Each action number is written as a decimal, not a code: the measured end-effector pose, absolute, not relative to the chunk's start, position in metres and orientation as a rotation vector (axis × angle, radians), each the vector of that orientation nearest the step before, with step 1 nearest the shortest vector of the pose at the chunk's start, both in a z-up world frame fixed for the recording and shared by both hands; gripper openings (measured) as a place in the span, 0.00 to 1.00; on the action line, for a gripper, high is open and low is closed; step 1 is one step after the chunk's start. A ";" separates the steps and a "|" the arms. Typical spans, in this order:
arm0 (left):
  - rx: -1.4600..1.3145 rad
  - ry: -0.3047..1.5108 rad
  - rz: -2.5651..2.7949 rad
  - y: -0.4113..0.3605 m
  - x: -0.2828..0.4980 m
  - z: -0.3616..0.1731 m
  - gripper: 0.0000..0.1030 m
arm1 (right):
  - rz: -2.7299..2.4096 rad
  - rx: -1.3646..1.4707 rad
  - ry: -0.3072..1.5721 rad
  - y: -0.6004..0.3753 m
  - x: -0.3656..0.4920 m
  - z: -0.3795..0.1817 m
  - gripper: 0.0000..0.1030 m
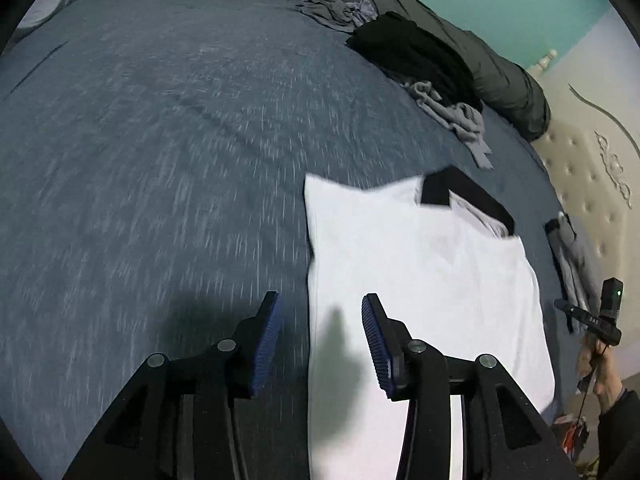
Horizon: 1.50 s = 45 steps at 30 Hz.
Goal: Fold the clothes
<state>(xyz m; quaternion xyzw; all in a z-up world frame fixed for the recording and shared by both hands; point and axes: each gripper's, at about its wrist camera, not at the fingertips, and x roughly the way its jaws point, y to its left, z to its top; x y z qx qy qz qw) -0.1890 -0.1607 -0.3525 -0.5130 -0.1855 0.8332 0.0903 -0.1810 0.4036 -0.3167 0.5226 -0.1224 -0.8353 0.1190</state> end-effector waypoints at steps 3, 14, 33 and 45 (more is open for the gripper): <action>-1.527 -0.558 2.481 -0.161 -0.215 -0.362 0.44 | -2.453 1.542 -0.402 0.405 -0.206 -0.326 0.37; -1.478 -0.572 2.514 -0.159 -0.261 -0.379 0.43 | -2.491 1.546 -0.453 0.388 -0.284 -0.352 0.39; -1.358 -0.498 2.575 -0.154 -0.255 -0.354 0.04 | -2.586 1.348 -0.286 0.367 -0.288 -0.341 0.02; -1.199 -0.493 2.645 -0.166 -0.239 -0.297 0.04 | -2.693 1.107 -0.294 0.390 -0.258 -0.284 0.02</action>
